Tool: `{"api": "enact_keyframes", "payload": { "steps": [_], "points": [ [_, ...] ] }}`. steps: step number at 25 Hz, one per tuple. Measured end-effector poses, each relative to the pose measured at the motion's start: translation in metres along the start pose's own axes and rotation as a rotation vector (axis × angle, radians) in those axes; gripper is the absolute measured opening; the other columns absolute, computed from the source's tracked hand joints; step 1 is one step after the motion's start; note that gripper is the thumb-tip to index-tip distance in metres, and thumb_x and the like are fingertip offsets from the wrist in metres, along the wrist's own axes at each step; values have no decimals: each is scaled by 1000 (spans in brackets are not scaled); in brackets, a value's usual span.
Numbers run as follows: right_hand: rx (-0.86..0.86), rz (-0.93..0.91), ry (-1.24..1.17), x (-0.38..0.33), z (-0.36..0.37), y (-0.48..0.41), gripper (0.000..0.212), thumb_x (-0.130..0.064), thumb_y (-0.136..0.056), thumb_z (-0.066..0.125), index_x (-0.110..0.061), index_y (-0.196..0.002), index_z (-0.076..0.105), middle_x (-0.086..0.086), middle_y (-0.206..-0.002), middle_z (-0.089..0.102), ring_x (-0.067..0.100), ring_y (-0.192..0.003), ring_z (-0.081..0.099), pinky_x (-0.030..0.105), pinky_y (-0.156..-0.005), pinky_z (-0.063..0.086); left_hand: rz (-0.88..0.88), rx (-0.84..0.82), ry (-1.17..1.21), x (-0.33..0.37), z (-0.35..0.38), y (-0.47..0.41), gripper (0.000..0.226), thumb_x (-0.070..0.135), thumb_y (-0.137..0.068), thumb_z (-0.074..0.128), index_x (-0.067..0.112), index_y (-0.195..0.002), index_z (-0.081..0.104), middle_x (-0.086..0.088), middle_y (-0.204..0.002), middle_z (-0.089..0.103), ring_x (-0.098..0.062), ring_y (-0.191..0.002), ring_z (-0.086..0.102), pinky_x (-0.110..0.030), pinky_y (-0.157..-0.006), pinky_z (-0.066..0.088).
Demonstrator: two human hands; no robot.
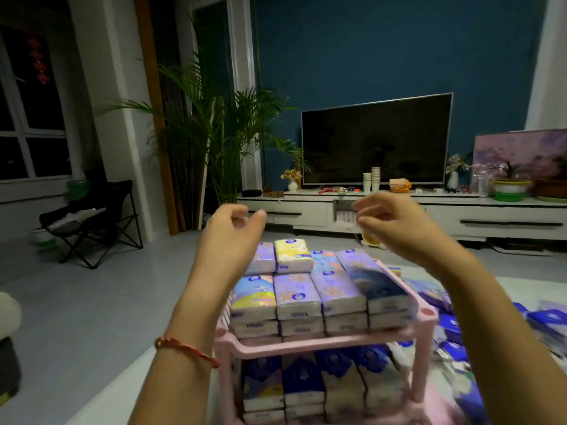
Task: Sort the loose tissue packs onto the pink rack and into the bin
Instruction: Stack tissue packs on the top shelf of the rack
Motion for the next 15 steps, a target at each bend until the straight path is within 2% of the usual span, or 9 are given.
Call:
{"api": "enact_keyframes", "payload": {
  "steps": [2,4,6,8,9,10,12,14,15],
  "points": [
    [48,78,59,22,-40,13,20,-6,-89,54,-18,-104,60,11,-99,65,19,-84,60,27,-66,48,25,-195,215,40,32,22,11,28,-92,54,20,-95,61,-1,-98,64,-14,-90,59,-23,-75,45],
    [79,172,187,53,-73,27,22,-5,-89,52,-10,-108,63,14,-97,66,22,-85,61,30,-69,50,6,-510,303,70,85,60,11,29,-92,52,23,-87,60,-1,-94,67,-15,-89,64,-32,-83,49],
    [49,285,291,95,-99,47,23,-5,-88,52,-5,-108,63,16,-96,66,25,-85,63,34,-72,52,34,-879,132,84,143,105,16,35,-91,52,23,-96,60,-1,-100,67,-15,-93,65,-34,-86,50],
    [-32,429,343,145,-116,74,25,-6,-88,52,-4,-110,62,13,-94,63,22,-80,60,25,-63,48,76,-1235,-145,79,190,156,29,42,-88,52,22,-107,59,1,-106,66,-15,-99,64,-33,-86,50],
    [-69,499,386,171,-126,90,25,-7,-88,52,-4,-112,62,11,-93,61,20,-81,59,22,-60,45,61,-1357,-253,71,208,176,34,43,-87,52,19,-110,59,0,-108,65,-17,-101,65,-32,-84,50],
    [-92,562,435,194,-137,106,26,-7,-88,53,-4,-113,62,10,-94,59,20,-82,57,19,-57,43,36,-1418,-335,62,224,188,38,44,-88,52,15,-112,59,-3,-109,65,-20,-102,65,-31,-81,51],
    [-96,655,524,233,-158,136,30,-5,-87,53,-2,-116,60,13,-100,60,25,-89,56,20,-57,44,98,-1373,-479,54,254,192,43,45,-90,51,10,-113,59,-8,-107,64,-23,-96,65,-28,-74,49],
    [-56,726,591,264,-176,162,37,-2,-85,51,-1,-122,55,18,-118,59,30,-106,56,28,-77,44,232,-1223,-563,57,278,187,43,42,-92,50,7,-114,60,-10,-109,64,-23,-89,61,-26,-73,46],
    [-52,759,616,278,-180,174,41,-3,-84,52,-2,-125,51,17,-125,56,30,-113,53,29,-86,43,274,-1170,-542,61,288,189,40,38,-92,49,6,-114,61,-12,-113,64,-24,-93,60,-26,-76,45]
  ]
}}
Point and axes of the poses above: each hand's wrist, its own y-axis away from the middle knuckle, its own z-axis out of the palm, x = y × z, the point moved 10 cm from there along -y, towards the middle knuckle
